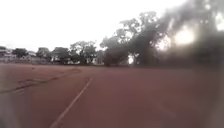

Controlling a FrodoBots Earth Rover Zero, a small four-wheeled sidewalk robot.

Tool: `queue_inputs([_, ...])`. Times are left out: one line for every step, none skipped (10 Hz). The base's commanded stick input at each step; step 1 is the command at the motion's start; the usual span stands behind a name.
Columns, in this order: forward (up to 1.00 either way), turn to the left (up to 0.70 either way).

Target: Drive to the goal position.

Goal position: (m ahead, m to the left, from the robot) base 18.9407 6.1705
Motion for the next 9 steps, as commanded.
queue_inputs([0.7, 0.03])
queue_inputs([0.7, 0.03])
queue_inputs([0.7, 0.03])
queue_inputs([0.7, 0.03])
queue_inputs([0.7, 0.03])
queue_inputs([0.7, 0.03])
queue_inputs([0.7, 0.03])
queue_inputs([0.7, 0.03])
queue_inputs([0.7, 0.03])
